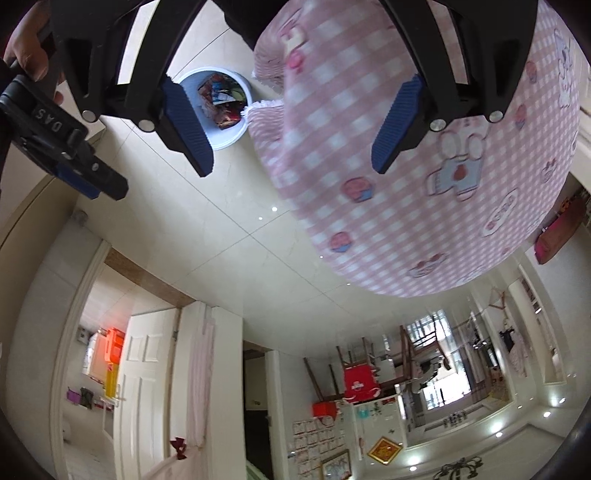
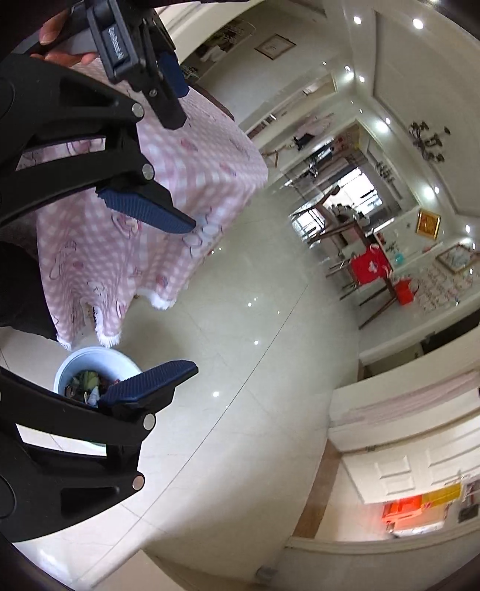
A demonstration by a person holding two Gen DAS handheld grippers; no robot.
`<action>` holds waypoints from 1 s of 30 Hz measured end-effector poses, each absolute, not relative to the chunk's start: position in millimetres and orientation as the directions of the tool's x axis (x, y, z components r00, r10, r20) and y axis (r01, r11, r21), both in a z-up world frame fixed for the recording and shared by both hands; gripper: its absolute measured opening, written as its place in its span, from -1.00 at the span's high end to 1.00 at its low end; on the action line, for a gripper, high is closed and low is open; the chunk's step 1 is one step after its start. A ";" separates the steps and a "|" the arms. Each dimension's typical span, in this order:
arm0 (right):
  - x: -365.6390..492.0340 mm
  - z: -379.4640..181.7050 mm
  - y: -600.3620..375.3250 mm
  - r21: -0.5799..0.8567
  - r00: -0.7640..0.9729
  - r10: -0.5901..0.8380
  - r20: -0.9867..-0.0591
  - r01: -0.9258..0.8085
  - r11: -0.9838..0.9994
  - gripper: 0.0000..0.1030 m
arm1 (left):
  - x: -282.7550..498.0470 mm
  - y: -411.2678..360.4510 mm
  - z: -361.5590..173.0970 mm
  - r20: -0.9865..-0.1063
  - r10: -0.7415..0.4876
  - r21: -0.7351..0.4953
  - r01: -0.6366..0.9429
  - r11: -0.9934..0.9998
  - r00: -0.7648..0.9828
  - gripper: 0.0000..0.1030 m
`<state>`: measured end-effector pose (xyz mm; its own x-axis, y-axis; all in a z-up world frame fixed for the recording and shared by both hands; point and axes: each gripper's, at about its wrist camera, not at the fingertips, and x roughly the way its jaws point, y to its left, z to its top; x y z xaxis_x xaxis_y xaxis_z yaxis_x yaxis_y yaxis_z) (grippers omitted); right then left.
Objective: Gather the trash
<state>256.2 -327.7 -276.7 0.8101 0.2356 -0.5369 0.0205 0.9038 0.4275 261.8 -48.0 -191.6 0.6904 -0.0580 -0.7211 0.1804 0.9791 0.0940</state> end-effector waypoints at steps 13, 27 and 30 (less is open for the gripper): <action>219.5 -210.2 -256.7 0.370 0.818 0.339 -0.464 -0.169 0.914 -0.64 | 194.5 24.7 -129.6 -0.629 0.009 0.073 0.048 0.996 0.777 -0.81; 134.3 -152.8 -247.0 0.267 0.879 0.311 -0.361 -0.222 0.938 -0.77 | 121.1 18.7 -79.5 -0.537 0.002 0.093 0.057 0.994 0.844 -0.83; 119.7 -143.9 -247.4 0.245 0.893 0.296 -0.339 -0.221 0.944 -0.79 | 105.8 16.2 -70.5 -0.512 0.007 0.103 0.054 0.993 0.859 -0.84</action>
<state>119.7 -247.4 -143.9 0.8929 0.2963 -0.3389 -0.2205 0.9442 0.2445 105.8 16.2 -70.5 0.8588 0.0067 -0.5123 0.0539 0.9932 0.1034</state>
